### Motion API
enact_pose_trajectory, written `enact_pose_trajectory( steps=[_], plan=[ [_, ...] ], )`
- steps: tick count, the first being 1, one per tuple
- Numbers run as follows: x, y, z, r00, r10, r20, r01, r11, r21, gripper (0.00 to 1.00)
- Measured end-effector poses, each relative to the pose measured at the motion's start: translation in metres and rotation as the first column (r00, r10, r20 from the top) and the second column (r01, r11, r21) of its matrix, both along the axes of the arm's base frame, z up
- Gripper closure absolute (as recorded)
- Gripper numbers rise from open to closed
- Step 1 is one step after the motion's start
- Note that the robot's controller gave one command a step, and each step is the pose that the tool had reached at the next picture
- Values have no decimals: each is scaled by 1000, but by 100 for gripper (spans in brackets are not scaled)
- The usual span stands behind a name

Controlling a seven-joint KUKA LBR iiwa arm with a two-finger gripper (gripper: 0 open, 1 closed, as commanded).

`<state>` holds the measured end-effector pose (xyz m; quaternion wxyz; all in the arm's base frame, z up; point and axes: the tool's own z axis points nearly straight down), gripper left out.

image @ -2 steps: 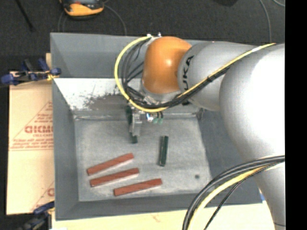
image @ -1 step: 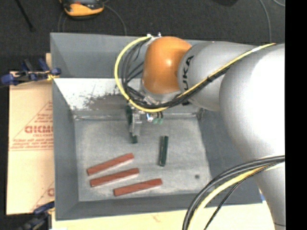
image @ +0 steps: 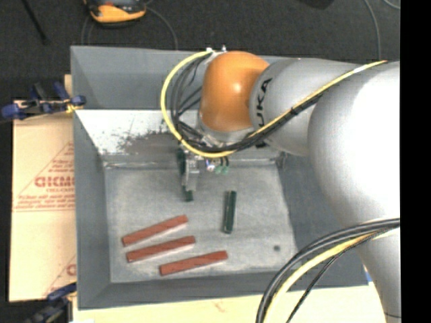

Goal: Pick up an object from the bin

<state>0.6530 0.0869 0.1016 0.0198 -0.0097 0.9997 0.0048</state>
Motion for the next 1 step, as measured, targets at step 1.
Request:
enact_pose_trajectory(
  steps=[1],
  plan=[
    [0, 0, 0, 1000, 0, 0, 0, 1000, 0, 100]
  ],
)
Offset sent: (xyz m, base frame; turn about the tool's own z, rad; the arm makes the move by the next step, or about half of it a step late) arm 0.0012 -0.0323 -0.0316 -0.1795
